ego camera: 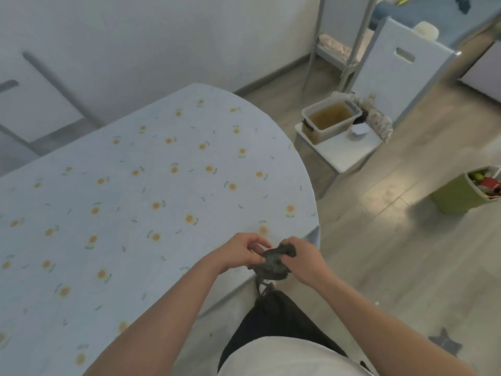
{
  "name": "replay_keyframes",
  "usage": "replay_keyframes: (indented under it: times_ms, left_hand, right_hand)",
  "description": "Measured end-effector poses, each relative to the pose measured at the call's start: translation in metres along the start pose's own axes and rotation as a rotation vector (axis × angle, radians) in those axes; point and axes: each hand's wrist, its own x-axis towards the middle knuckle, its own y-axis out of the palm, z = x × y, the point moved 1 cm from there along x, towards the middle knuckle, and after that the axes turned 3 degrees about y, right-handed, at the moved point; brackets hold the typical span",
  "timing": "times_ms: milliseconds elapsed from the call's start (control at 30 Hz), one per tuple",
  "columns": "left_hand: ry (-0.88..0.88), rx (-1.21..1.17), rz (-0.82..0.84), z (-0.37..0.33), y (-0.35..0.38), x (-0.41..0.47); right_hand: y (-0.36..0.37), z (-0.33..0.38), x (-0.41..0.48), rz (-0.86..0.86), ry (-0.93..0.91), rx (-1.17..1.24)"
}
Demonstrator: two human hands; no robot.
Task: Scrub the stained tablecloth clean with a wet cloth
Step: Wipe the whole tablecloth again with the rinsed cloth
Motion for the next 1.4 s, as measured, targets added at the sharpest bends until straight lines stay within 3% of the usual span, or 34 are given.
replay_keyframes:
  times_ms: [233,467,567,733,900,1167,1400]
  left_hand:
    - [-0.044,0.163,-0.097,-0.057,-0.014,0.107]
    - [-0.159,0.504,-0.054,-0.083,0.002,0.178]
    - [-0.267,0.487,-0.1,-0.085,0.025,0.183]
    - [-0.419,0.372,-0.273,-0.116,0.048,0.205]
    - [-0.483,0.375,-0.321,-0.161,0.054,0.232]
    - [-0.393,0.34,-0.371,-0.225,0.025,0.33]
    - [-0.301,0.462,-0.212,-0.266,-0.028,0.442]
  right_hand:
    - [-0.07,-0.012,0.09,-0.014,0.018,-0.002]
    - [-0.081,-0.029,0.171,0.266,-0.144,-0.286]
    - [-0.089,-0.041,0.196,0.358,-0.199,-0.359]
    - [-0.163,-0.07,0.252,0.449,-0.244,-0.327]
    - [-0.248,-0.093,0.313,0.387,-0.19,-0.361]
    - [-0.359,-0.09,0.441,0.171,-0.011,-0.201]
    - [-0.429,-0.1,0.556,0.064,0.243,0.035]
